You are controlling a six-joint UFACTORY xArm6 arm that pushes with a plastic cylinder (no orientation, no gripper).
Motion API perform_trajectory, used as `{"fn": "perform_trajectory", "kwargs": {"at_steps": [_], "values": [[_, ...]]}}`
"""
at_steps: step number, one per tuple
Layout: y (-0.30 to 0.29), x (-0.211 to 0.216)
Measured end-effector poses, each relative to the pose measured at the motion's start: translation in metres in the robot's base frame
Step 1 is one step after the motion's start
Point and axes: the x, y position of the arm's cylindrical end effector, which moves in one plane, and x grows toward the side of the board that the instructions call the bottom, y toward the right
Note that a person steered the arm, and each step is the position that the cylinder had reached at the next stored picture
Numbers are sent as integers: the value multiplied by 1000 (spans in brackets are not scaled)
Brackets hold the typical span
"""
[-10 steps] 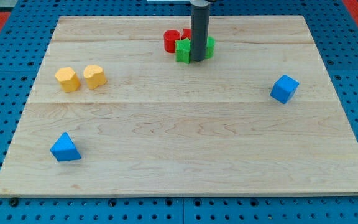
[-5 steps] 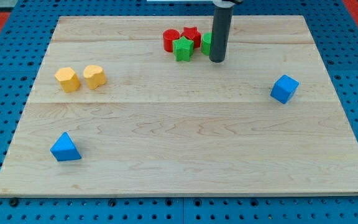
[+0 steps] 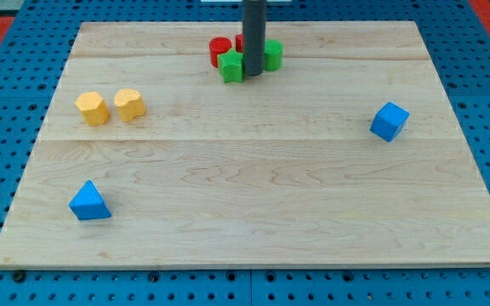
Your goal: Move the green blocks away from each other slightly
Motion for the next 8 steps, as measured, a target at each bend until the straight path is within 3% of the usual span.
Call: {"fn": "perform_trajectory", "kwargs": {"at_steps": [1,3,5,7,8], "values": [[38,7],[-34,73],[-42,4],[-39,5],[-24,32]]}}
